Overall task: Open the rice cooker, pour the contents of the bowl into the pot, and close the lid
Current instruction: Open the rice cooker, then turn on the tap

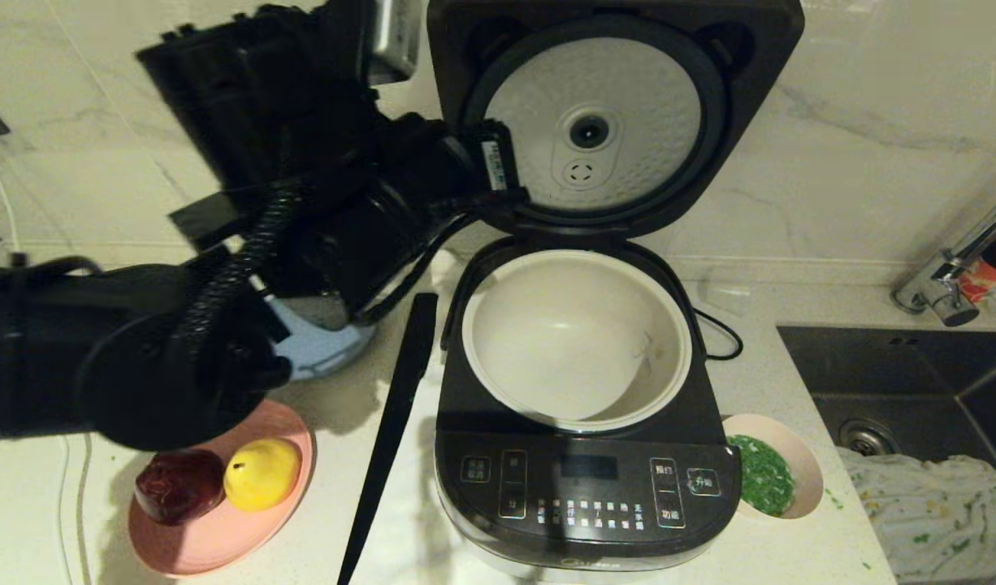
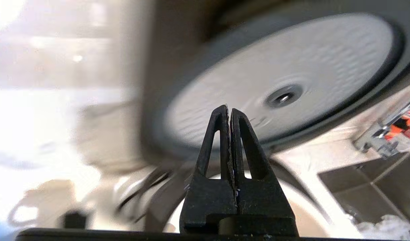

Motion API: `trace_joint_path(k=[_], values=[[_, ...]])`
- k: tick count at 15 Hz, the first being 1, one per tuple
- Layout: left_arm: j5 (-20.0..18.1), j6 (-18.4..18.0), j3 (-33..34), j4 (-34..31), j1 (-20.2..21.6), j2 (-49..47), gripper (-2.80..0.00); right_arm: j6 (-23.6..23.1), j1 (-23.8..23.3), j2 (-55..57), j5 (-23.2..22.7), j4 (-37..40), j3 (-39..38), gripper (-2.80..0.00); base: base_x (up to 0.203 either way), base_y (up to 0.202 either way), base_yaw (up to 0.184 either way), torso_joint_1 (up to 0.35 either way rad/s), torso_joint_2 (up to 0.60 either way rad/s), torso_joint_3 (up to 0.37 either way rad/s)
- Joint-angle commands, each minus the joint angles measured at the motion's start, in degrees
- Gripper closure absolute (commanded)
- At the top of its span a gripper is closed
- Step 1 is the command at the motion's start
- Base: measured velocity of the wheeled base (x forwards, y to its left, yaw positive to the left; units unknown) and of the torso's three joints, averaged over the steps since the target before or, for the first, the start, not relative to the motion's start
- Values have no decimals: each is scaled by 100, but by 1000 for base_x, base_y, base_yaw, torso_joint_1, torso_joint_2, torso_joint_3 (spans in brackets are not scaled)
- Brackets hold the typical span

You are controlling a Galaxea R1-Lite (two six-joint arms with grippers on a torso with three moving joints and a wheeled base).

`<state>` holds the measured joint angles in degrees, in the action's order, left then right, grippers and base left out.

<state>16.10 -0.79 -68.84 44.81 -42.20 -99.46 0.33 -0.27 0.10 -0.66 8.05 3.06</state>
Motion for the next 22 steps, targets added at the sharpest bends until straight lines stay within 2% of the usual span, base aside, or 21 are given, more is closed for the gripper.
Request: trace_joint_path(k=[1,3,6,7,12,15,16,17,18,20,21,22], values=[[128,-11,968,21,132,1393,0,2,0,8,-4,4,2,0,0,0,0,0,0,0],[271,-41,1679,-101,518,2306,0,2,0,8,-4,4,2,0,0,0,0,0,0,0],[584,-136,2410,-699,1844,3623,0,2,0,8,-4,4,2,0,0,0,0,0,0,0],[739,-154,2573,-923,2160,4118,0,2,0,8,-4,4,2,0,0,0,0,0,0,0],[1932,-299,3796,-2570,3087,6716,0,2,0,8,-4,4,2,0,0,0,0,0,0,0],[2275,-365,4675,-3125,3778,7792,0,2,0,8,-4,4,2,0,0,0,0,0,0,0],[2249,-379,4896,-3256,3880,7998,0,2,0,8,-4,4,2,0,0,0,0,0,0,0],[2041,-369,5226,-3368,3904,8363,0,2,0,8,-4,-2,2,0,0,0,0,0,0,0],[1605,-341,5660,-3468,3958,8699,0,2,0,8,-4,2,2,0,0,0,0,0,0,0],[425,-307,6387,-3720,4057,9431,0,2,0,8,-4,4,2,0,0,0,0,0,0,0],[-251,-309,6566,-3982,4082,9742,0,2,0,8,-4,4,2,0,0,0,0,0,0,0],[-864,-308,6614,-4508,4101,9903,0,2,0,8,-4,4,2,0,0,0,0,0,0,0]])
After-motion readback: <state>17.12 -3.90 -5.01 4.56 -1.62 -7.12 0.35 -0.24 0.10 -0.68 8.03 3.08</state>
